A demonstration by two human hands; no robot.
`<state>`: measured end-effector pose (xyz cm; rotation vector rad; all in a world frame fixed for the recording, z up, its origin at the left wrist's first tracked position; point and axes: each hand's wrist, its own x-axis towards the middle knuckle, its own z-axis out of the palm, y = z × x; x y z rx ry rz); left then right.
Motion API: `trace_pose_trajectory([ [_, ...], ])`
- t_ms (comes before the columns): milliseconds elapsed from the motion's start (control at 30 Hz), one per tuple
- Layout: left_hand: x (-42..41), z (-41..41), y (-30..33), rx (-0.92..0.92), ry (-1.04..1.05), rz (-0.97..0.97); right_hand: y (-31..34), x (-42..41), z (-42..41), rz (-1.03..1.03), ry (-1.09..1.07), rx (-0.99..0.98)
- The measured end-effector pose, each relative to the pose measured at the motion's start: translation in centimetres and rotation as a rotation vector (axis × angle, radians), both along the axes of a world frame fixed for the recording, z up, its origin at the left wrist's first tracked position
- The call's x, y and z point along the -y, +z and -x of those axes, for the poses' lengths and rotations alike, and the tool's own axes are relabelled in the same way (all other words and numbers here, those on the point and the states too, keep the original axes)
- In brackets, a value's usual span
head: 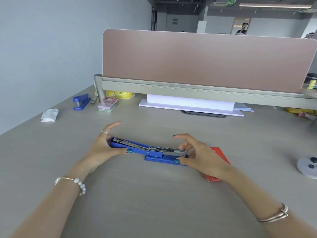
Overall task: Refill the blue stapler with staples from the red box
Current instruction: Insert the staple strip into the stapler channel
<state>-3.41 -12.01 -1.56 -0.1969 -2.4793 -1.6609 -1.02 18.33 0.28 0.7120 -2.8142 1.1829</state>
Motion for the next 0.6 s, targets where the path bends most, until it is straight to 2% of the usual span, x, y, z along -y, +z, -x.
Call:
trace_pose_trajectory([
  [167,-1.3,-0.4,1.1,-0.074,0.0,-0.337,1.0,-1.0,0.1,0.031,0.034,0.136],
  [300,-3.4,-0.8,2.5,-0.119,-0.076,-0.492,1.0,-2.1,0.6,-0.199,-0.005,0.09],
  [467,-7.2,-1.1,3.4,-0.184,-0.145,-0.419,0.6,-2.4,0.8,-0.229,-0.022,0.039],
  [600,-9.9,-1.0,3.6,-0.143,-0.221,-0.306,0.6,-2.2,0.7,-0.189,-0.032,0.053],
])
